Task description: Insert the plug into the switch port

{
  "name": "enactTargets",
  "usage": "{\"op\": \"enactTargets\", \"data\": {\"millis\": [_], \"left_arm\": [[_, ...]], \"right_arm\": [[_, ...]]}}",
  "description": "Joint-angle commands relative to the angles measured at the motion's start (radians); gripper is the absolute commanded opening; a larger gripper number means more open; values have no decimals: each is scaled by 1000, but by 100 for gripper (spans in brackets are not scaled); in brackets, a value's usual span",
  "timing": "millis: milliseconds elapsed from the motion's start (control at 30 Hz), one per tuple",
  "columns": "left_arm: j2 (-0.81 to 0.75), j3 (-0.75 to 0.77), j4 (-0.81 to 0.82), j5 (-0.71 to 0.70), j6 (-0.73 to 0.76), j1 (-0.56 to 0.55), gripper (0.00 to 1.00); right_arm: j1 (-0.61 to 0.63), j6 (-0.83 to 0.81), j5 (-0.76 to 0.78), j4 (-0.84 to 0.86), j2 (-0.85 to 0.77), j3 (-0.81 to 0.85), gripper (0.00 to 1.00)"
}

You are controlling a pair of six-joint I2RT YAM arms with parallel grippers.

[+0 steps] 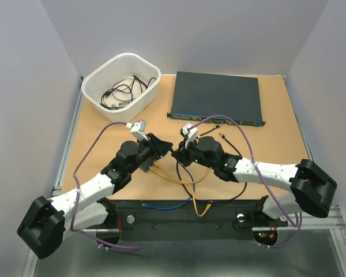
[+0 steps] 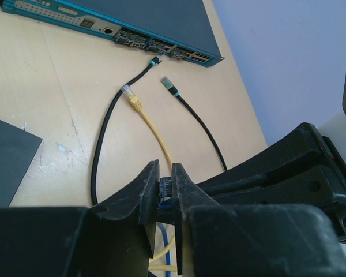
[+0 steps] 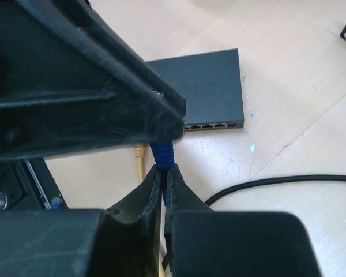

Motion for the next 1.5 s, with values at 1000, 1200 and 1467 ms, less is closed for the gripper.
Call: {"op": "enactTargets", "data": {"millis": [1000,1200,1467], "left_arm": [[-298,-154,381,237,131,0,67],[-275,-159,395,248,137,0,60],[-237,-166,401,257,145,0,52]], "right_arm": [[-59,28,-430,209,-205,-98,0],[-62,31,-458,212,-177,-84,1],[-66,32,-465,223,-177,-78,0]]}}
